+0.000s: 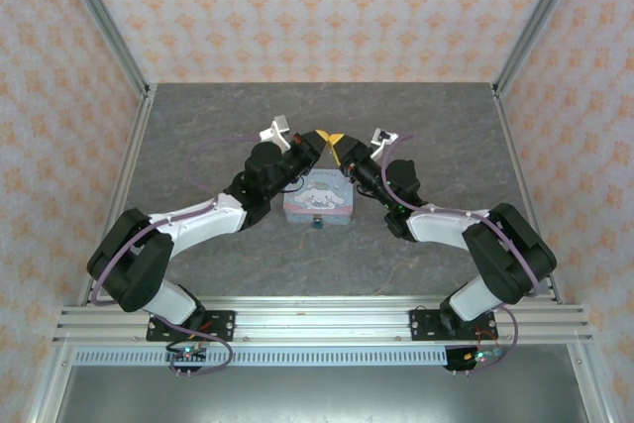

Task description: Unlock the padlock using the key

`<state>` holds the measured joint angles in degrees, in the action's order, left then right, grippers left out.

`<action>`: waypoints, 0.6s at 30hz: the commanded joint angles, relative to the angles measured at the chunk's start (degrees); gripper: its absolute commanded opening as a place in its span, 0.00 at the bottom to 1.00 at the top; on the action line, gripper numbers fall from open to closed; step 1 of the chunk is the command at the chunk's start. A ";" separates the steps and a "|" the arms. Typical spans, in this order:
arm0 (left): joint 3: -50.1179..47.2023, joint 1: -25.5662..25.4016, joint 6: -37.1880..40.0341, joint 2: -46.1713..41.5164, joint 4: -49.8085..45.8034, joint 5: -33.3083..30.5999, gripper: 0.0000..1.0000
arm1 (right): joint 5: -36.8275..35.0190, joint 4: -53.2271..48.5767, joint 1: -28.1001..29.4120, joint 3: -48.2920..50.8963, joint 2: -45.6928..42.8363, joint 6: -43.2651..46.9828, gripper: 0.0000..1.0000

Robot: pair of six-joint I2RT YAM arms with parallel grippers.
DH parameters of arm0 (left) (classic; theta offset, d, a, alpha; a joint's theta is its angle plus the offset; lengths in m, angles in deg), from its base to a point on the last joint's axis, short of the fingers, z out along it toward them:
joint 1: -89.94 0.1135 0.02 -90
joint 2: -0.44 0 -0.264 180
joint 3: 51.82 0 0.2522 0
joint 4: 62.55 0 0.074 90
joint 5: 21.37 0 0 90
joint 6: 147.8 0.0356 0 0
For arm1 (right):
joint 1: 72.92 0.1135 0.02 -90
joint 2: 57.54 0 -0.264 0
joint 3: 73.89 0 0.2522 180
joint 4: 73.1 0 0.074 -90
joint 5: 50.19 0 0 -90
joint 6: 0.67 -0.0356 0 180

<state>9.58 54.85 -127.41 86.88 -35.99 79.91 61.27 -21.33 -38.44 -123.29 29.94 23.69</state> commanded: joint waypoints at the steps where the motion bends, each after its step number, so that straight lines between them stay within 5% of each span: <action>1: -0.70 0.55 -0.71 0.56 2.07 -0.73 0.00 | 1.73 3.76 0.39 0.72 0.11 0.07 0.27; 11: -0.44 0.59 -0.47 0.36 1.55 -1.32 0.00 | 1.72 4.50 0.33 2.17 0.14 -0.33 0.28; 18: -0.50 0.57 -0.62 0.47 1.48 -1.39 0.00 | 1.52 4.25 0.36 2.44 0.01 -0.20 0.18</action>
<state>9.45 54.85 -128.08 86.99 -35.80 79.89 62.12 -20.37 -38.44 -121.50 30.01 23.23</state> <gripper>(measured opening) 0.043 0.192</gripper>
